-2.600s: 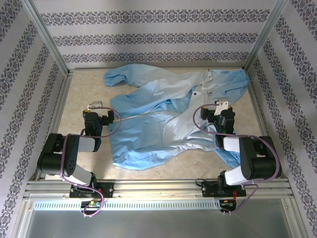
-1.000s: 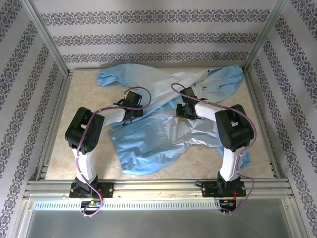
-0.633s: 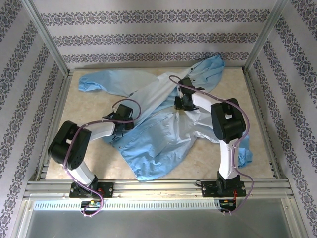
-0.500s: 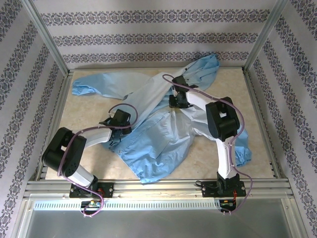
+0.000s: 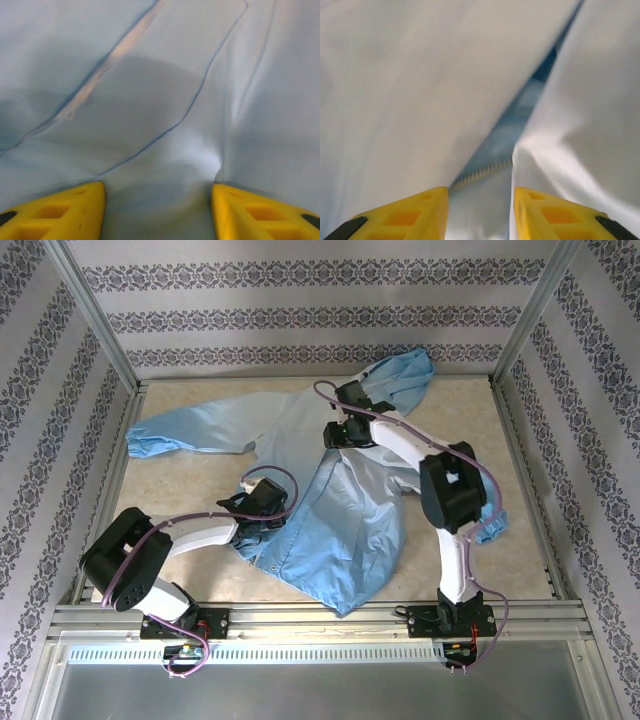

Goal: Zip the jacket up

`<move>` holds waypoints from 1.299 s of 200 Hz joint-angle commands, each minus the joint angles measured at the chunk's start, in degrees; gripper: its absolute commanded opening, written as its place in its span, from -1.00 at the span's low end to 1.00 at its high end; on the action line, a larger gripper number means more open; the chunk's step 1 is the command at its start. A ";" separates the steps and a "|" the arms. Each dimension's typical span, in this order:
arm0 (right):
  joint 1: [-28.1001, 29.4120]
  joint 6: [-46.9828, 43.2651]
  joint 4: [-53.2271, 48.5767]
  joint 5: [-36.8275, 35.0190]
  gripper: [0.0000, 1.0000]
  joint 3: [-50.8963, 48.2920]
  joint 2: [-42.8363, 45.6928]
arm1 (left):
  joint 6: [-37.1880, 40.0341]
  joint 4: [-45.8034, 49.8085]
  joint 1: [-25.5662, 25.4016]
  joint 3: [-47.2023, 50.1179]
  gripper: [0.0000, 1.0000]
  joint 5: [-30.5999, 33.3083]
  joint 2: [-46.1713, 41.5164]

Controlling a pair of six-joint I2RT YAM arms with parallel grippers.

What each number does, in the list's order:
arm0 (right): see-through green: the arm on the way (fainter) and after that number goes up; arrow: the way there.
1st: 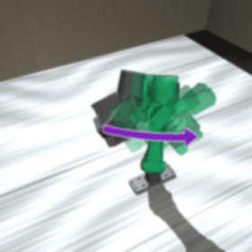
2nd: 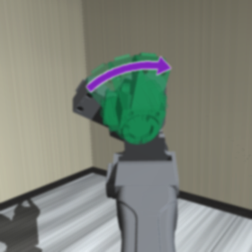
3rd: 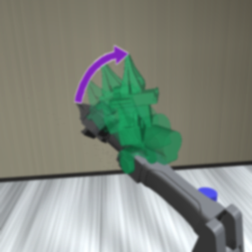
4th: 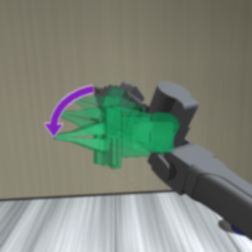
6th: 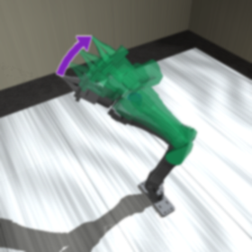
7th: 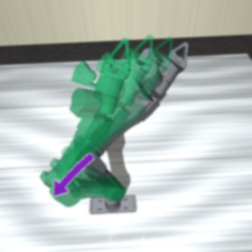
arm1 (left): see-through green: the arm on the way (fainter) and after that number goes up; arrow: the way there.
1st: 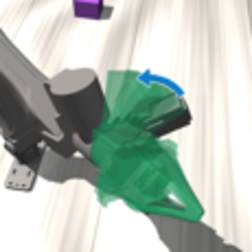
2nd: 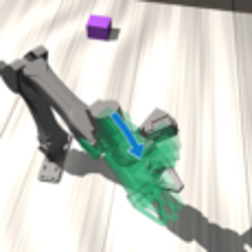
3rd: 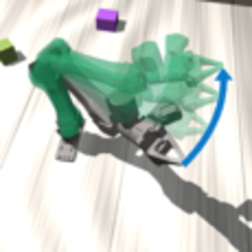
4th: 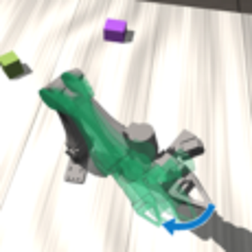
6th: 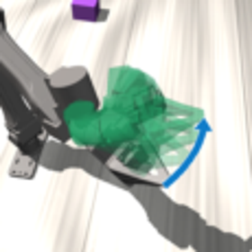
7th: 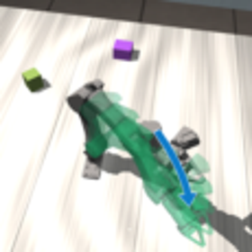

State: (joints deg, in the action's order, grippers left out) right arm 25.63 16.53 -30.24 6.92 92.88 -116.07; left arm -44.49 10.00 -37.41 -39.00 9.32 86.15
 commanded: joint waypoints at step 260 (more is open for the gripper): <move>-7.08 -5.28 -8.52 0.81 -0.92 3.26 -6.23 | -0.63 3.49 -1.97 -6.03 -0.41 -14.60 3.14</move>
State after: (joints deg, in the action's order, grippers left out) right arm 18.85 13.04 -36.49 8.25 96.40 -126.52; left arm -48.18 -0.19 -38.28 -41.21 -5.63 91.59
